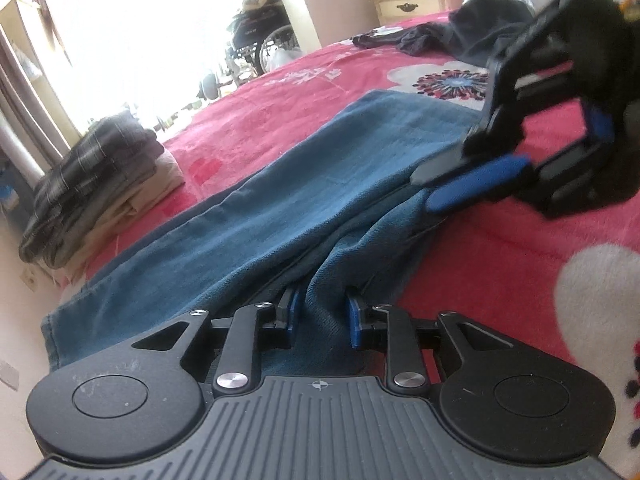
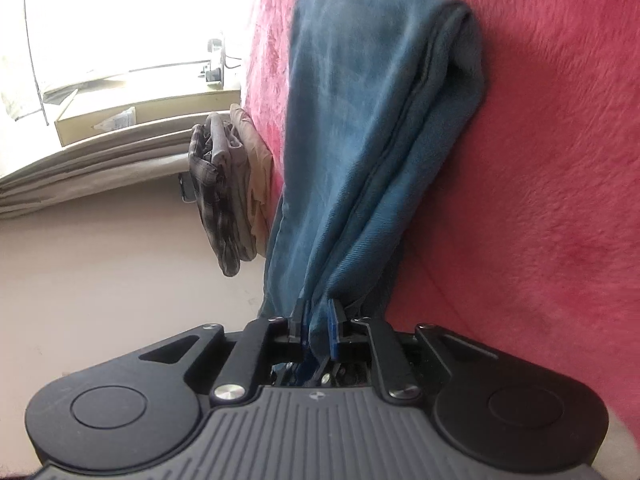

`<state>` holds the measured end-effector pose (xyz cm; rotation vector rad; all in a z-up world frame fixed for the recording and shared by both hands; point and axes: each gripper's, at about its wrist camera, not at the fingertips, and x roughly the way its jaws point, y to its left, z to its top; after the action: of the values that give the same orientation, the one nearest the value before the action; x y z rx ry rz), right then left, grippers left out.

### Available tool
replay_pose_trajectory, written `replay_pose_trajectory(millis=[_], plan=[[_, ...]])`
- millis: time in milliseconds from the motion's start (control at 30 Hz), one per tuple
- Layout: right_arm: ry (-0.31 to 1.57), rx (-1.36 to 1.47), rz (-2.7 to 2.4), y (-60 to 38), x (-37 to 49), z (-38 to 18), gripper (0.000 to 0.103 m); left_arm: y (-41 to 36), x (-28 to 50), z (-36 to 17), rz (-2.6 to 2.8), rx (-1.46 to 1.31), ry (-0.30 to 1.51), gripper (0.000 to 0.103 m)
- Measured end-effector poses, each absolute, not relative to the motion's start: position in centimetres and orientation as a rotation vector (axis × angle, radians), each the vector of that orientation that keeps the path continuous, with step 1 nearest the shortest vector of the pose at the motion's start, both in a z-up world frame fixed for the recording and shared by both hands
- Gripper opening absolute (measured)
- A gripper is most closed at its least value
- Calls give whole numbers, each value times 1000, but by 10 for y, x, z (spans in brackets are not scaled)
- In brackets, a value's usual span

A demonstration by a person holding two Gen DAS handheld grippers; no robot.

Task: Fold clothes
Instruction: 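Grasp the jeans fabric with the left tool while the right tool holds the folded end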

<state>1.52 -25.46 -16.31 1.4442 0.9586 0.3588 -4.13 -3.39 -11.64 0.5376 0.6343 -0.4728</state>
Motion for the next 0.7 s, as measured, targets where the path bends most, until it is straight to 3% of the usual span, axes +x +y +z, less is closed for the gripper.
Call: replay_pose_trajectory(millis=[300, 600, 700], plan=[[1023, 1414, 437, -238, 36, -147, 17, -28, -45, -119, -479, 538, 611, 26], [1173, 1433, 381, -217, 58, -181, 18, -24, -47, -121, -488, 536, 601, 26], [1185, 1455, 382, -217, 59, -182, 24, -22, -46, -121, -496, 529, 598, 26]])
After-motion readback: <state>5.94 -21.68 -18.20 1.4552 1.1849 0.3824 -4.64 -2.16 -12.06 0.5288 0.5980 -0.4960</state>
